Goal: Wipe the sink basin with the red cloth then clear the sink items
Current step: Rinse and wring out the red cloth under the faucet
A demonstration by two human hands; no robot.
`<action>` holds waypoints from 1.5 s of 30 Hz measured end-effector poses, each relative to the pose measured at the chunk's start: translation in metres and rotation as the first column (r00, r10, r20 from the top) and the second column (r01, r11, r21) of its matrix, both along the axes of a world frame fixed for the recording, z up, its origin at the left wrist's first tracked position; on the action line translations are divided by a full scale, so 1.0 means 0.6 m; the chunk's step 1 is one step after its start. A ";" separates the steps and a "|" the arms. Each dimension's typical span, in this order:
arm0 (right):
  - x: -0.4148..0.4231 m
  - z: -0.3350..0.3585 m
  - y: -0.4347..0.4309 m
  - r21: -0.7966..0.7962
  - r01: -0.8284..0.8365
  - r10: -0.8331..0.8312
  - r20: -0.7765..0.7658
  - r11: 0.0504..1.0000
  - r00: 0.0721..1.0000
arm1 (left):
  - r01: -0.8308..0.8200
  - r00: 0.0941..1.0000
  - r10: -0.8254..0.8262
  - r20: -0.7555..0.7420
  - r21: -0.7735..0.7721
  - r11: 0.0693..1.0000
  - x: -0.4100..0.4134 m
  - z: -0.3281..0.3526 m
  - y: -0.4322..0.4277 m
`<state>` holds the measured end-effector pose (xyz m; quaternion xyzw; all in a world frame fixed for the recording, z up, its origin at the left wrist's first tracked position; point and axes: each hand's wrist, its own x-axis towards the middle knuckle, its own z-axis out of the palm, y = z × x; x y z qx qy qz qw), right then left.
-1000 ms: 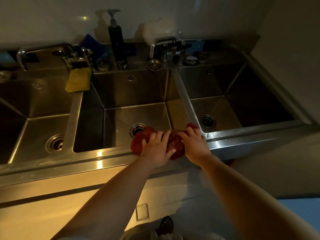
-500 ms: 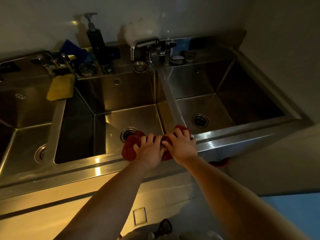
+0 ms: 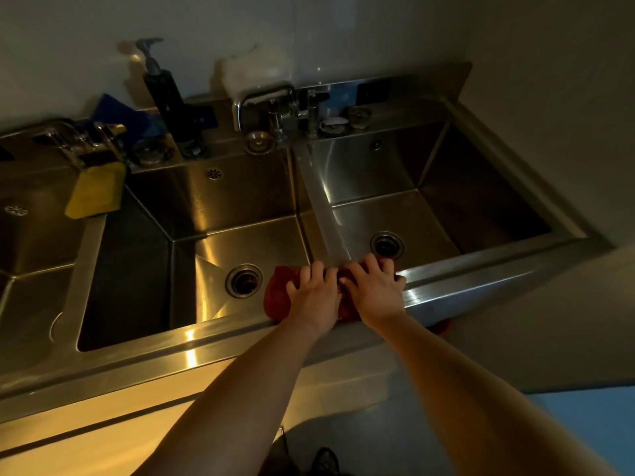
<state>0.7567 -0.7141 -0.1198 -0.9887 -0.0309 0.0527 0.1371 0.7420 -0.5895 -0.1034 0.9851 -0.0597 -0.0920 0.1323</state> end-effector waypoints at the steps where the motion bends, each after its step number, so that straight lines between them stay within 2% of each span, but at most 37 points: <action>1: 0.005 -0.001 0.001 0.003 0.005 -0.005 -0.008 1.000 1.000 | 0.002 1.000 -0.002 -0.001 0.003 1.000 0.005 -0.001 0.000; 9: 0.043 -0.012 0.014 -0.022 0.005 -0.006 -0.032 1.000 0.999 | 0.030 0.999 -0.030 0.014 0.037 0.999 0.044 -0.013 0.013; 25: 0.177 -0.023 0.059 0.086 0.031 -0.029 -0.028 0.996 0.999 | 0.026 0.994 -0.030 0.102 0.039 0.999 0.189 -0.039 0.059; 45: 0.346 -0.029 0.111 0.129 0.096 -0.093 -0.032 0.987 0.995 | 0.034 0.993 -0.045 0.105 0.099 0.994 0.369 -0.041 0.106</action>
